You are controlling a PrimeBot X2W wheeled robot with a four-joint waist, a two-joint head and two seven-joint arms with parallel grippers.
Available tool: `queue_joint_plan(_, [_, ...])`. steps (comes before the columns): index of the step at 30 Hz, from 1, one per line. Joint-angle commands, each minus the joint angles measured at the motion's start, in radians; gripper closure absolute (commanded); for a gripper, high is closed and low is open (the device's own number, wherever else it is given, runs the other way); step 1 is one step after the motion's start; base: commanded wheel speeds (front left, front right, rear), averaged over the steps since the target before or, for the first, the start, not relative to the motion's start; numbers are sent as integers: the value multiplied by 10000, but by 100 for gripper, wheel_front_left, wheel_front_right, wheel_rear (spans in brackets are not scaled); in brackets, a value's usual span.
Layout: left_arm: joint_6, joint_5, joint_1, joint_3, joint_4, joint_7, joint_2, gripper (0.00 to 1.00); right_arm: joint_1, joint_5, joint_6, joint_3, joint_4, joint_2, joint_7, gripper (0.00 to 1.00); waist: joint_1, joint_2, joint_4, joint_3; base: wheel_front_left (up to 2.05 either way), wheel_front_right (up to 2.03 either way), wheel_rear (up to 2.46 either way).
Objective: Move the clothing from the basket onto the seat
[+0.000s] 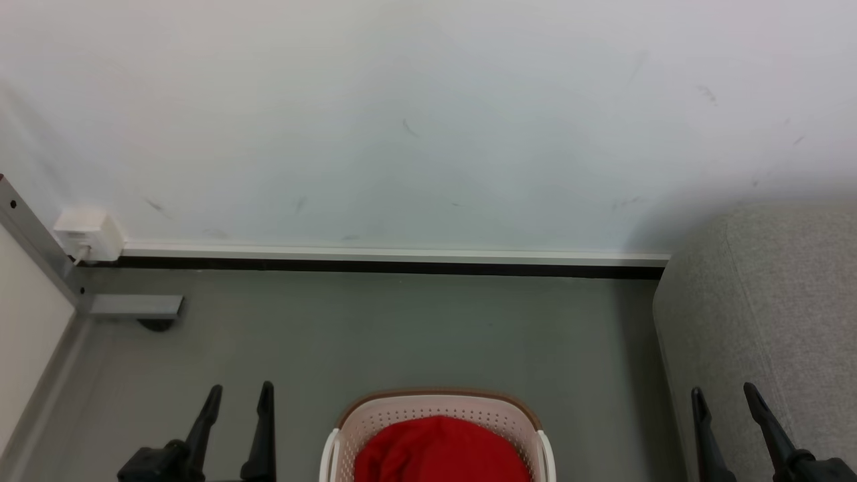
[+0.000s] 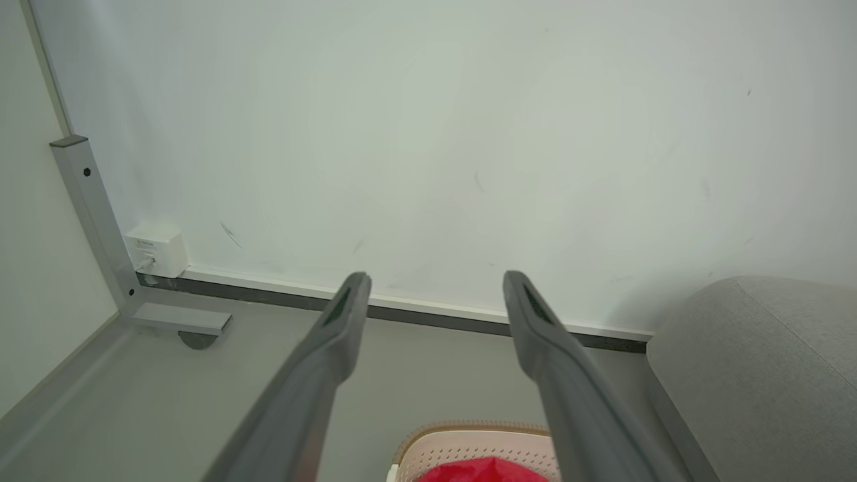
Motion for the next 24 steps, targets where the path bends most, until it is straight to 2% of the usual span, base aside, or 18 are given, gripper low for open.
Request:
queue_joint_plan(1, [7,-20,48,-6,18,-6,63,0,22,59,-24,-25,12,17,-34,0,0,-1,-11,52,0,0,0])
queue_joint_plan(8, [-40,79,-430,-171,-3,-6,62,0,-362,47,-24,-139,-215,-19,-32,0,0,-1,-72,845,0,0,0])
queue_joint_plan(15, [-147,243,-1430,-891,282,-6,57,0,-1144,85,-24,-320,-606,-144,-20,0,0,-1,-153,2347,0,0,0])
queue_joint_plan(24, [-246,498,-3802,-2478,2144,-6,57,0,-2485,158,-24,-610,-1157,-276,-18,0,0,-1,-289,4543,0,0,0])
